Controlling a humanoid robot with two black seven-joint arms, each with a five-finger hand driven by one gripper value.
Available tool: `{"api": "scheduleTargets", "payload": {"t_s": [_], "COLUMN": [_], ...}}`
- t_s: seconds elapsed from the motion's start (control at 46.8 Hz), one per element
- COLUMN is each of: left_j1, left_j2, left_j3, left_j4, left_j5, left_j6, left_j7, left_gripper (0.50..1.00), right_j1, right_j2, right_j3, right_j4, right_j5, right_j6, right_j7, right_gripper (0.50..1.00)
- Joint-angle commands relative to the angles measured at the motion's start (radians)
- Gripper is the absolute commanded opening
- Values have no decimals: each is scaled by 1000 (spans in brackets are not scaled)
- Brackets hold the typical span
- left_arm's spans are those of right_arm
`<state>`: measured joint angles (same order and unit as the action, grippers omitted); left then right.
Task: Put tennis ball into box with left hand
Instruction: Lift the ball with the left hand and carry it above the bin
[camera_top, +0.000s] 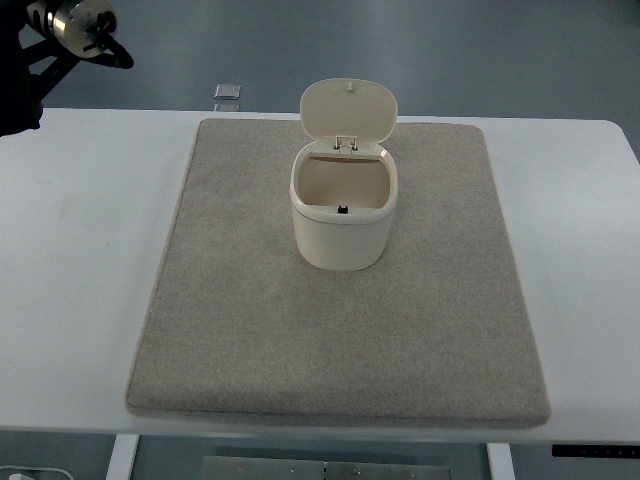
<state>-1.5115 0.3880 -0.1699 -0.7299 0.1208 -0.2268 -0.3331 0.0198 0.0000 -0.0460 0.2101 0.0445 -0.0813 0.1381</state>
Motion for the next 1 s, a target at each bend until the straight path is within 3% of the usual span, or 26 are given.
{"api": "scheduleTargets", "payload": {"t_s": [0.0,0.299,0.513,0.983], "left_j1": [-38,-91,-88,-38], "left_j2": [-50,-170,-172,-152], "left_j3": [-7,-11,-7,154], "left_j4": [-2,-86,-206,-339], "left_j5": [-3,23,54,94], "left_j6": [1,15,41,66], "left_j7": [-1,-1,-1,-1], "left_gripper": [500,500,500,500], "right_j1": [0,0,0,0], "right_j2": [0,0,0,0], "right_j3": [0,0,0,0], "right_j4": [0,0,0,2], "right_j5": [0,0,0,0], "right_j6": [0,0,0,0], "right_j7": [0,0,0,0], "right_gripper": [938,938,938,938]}}
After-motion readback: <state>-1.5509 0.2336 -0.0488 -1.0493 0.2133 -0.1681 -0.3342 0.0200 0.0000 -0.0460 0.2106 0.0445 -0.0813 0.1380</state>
